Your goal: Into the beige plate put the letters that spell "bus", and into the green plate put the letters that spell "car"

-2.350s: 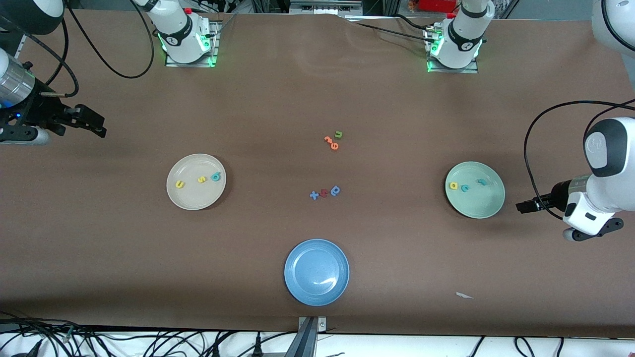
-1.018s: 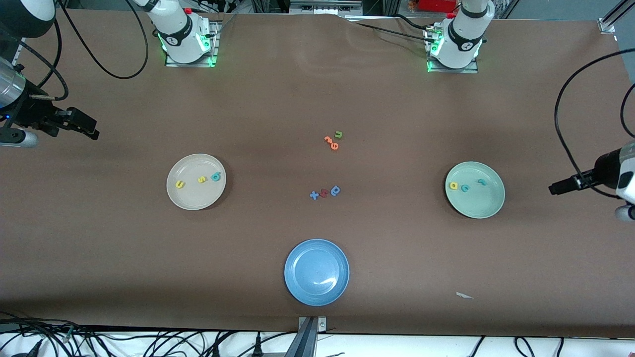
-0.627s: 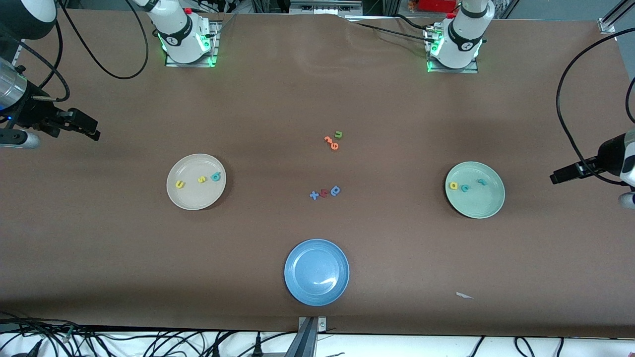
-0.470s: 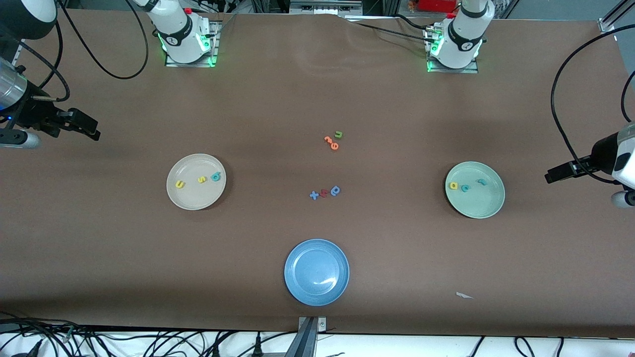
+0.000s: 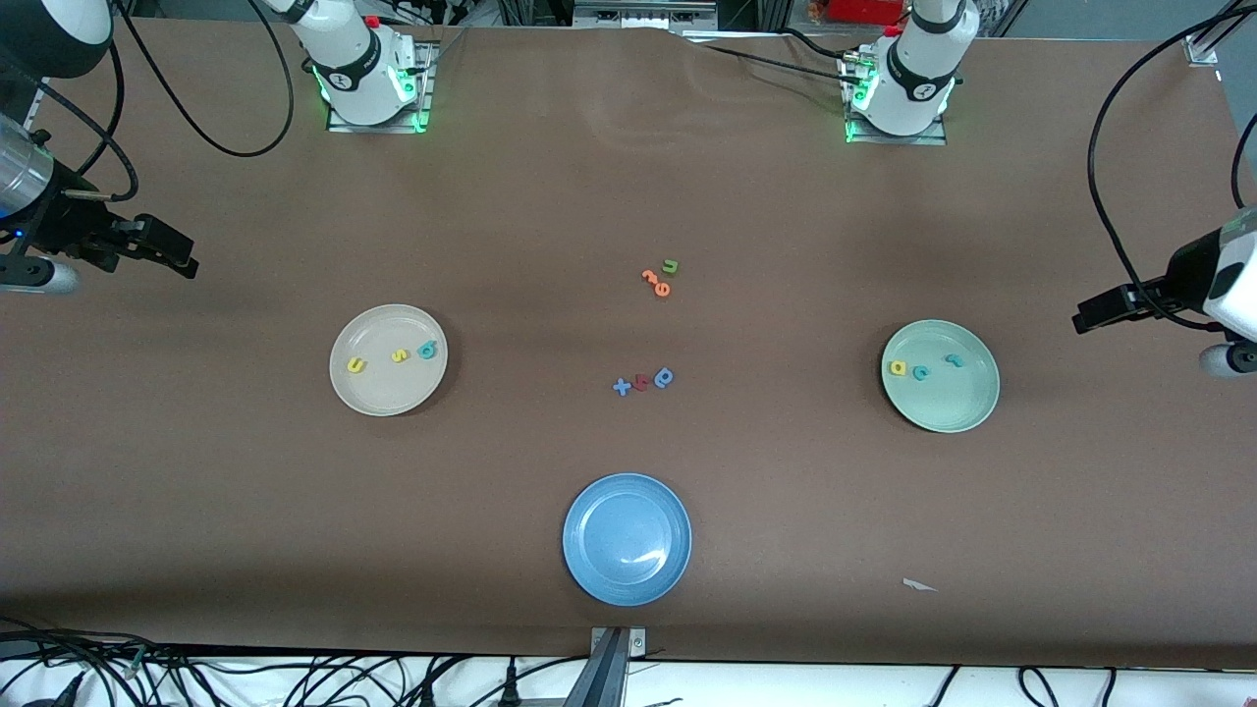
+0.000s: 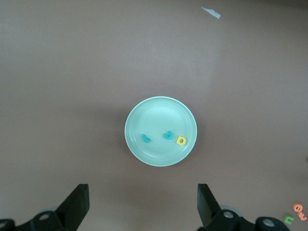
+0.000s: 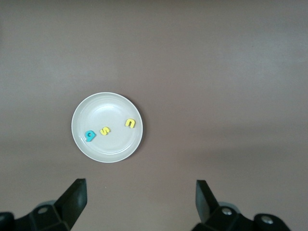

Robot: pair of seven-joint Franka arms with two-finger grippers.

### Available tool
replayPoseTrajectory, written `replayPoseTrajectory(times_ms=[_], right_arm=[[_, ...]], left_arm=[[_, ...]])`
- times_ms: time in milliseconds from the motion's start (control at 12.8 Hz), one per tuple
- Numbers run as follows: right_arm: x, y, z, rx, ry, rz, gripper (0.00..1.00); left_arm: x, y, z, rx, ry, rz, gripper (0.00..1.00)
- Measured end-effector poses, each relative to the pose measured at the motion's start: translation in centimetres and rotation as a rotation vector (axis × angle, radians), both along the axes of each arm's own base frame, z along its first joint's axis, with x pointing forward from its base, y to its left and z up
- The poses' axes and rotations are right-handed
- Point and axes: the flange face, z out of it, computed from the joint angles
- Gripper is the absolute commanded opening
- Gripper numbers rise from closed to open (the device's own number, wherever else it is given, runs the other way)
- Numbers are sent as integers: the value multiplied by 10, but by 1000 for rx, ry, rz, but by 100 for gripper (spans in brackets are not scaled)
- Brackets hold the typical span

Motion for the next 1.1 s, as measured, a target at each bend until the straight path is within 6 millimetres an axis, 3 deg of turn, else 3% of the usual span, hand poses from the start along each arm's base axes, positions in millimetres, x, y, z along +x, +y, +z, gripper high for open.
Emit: replayPoseTrajectory(times_ms=[392, 1097], right_arm=[[0, 0, 0, 0, 0, 0, 100], [0, 0, 0, 0, -1, 0, 100]], left_arm=[[-8, 11, 6, -1, -15, -15, 99], [-7, 17, -11, -1, 9, -7, 100]])
